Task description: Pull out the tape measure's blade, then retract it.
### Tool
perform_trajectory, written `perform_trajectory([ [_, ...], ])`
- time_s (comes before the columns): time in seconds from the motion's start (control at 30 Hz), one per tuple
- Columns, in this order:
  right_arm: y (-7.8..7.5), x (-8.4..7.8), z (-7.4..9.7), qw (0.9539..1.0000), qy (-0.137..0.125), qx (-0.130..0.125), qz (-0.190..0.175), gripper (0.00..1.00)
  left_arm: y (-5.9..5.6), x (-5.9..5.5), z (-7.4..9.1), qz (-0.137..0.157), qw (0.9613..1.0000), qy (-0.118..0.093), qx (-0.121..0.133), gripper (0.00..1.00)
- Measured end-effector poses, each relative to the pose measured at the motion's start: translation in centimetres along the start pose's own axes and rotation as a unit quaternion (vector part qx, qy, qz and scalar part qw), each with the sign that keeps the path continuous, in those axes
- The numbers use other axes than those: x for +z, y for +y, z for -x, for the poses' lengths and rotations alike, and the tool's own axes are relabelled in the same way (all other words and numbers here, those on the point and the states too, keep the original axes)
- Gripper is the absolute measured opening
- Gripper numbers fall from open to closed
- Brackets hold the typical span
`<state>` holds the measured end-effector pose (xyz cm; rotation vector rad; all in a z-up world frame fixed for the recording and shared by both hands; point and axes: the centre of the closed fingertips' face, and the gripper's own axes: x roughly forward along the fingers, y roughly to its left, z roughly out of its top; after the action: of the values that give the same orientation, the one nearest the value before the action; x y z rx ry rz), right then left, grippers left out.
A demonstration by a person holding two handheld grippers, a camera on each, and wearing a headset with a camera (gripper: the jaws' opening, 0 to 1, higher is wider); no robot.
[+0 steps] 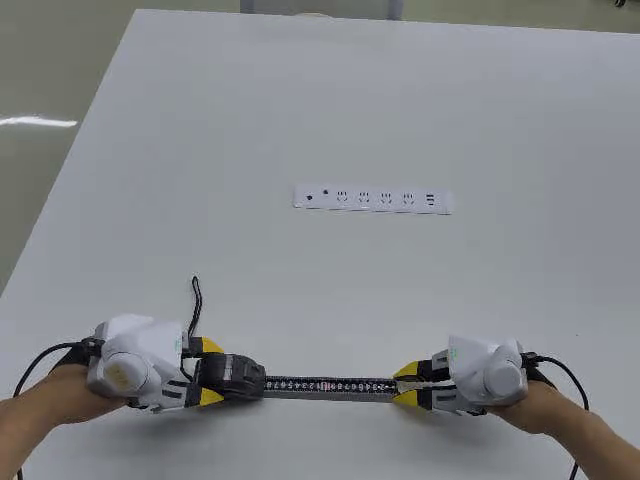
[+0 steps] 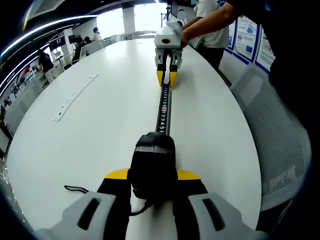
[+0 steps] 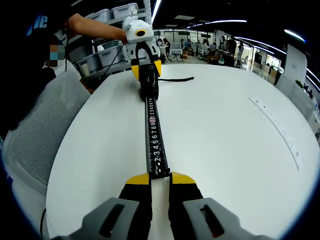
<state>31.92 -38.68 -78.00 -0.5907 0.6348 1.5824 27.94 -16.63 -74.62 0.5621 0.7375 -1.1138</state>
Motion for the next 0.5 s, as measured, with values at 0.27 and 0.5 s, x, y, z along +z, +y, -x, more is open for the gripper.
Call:
perform_trajectory([
  [0.27,0.0,-0.9,0.6,0.9999,-0.002,-0.002,-0.011,0.08,0.0,0.1,-0.1,0.001,1.0,0.0,-0.001,0.28],
  [0.5,0.0,-1.6,1.0,0.9999,0.005,-0.005,-0.014,0.08,-0.1,0.1,-0.2,-0.001,1.0,0.001,-0.004,0.28],
])
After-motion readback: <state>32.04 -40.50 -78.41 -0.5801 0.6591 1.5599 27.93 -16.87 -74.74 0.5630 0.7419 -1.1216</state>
